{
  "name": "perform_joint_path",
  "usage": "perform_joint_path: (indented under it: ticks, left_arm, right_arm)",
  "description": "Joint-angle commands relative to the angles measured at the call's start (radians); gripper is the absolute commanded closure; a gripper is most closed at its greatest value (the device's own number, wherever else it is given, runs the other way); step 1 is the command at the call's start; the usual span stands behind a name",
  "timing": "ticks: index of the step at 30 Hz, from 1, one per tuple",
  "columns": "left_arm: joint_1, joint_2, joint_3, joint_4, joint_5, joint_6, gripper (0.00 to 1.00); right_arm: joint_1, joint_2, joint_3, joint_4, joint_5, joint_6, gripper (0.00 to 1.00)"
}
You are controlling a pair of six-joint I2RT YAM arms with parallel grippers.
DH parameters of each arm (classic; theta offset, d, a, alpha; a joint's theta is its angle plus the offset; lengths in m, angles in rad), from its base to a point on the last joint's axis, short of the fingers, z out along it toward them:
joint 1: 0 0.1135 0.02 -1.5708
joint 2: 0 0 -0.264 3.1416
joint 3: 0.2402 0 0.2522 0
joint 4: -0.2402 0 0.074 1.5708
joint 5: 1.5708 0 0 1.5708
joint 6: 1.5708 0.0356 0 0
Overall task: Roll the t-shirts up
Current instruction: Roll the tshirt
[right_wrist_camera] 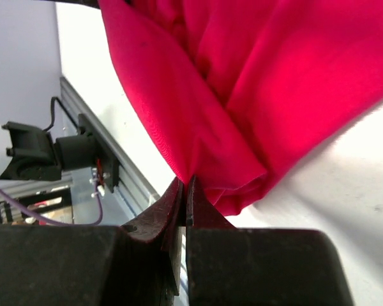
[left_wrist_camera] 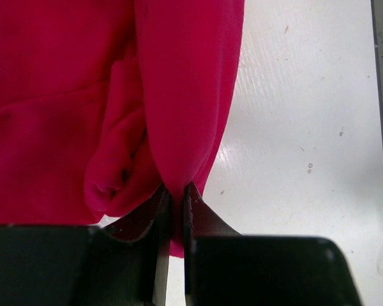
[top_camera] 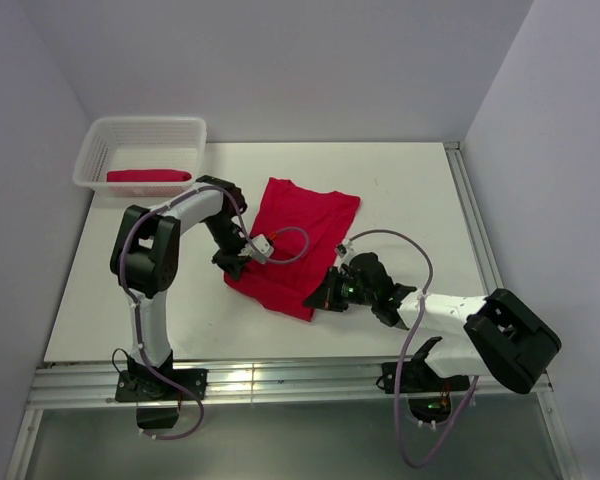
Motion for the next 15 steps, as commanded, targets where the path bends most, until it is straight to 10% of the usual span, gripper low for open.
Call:
perform_joint_path:
  ticks: [1, 15]
  left_arm:
    - [0.007, 0.028, 0.041, -0.035, -0.009, 0.004, 1.00]
    - [0.000, 0.172, 0.127, -0.031, -0.084, -0.042, 1.00]
  right_arm:
    - [-0.019, 0.001, 0.007, -0.049, 0.058, -0.032, 1.00]
    - [-0.008, 0.180, 0.087, -0.151, 0.136, -0.090, 1.00]
